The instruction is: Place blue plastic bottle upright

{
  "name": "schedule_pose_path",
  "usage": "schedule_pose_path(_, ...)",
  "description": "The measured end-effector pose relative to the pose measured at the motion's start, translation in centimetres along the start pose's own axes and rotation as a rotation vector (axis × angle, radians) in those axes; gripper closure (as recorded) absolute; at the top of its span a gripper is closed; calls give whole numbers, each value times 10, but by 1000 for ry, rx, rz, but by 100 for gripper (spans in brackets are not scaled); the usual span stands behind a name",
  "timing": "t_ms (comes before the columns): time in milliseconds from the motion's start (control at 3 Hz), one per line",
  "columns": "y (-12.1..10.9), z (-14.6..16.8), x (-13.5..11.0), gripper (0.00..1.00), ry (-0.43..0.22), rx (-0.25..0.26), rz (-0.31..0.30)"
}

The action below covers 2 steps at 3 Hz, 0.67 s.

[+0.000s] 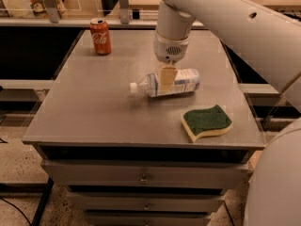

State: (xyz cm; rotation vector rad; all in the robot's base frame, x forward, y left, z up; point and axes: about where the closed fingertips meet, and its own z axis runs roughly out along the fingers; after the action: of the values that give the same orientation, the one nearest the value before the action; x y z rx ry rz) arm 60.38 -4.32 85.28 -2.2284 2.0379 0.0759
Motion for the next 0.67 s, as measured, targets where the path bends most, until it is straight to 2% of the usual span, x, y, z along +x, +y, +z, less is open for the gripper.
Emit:
schedule_pose_path(333, 8, 1, -13, 75, 3, -8, -19)
schedule_pose_path(667, 13, 0, -20, 93, -5, -8, -30)
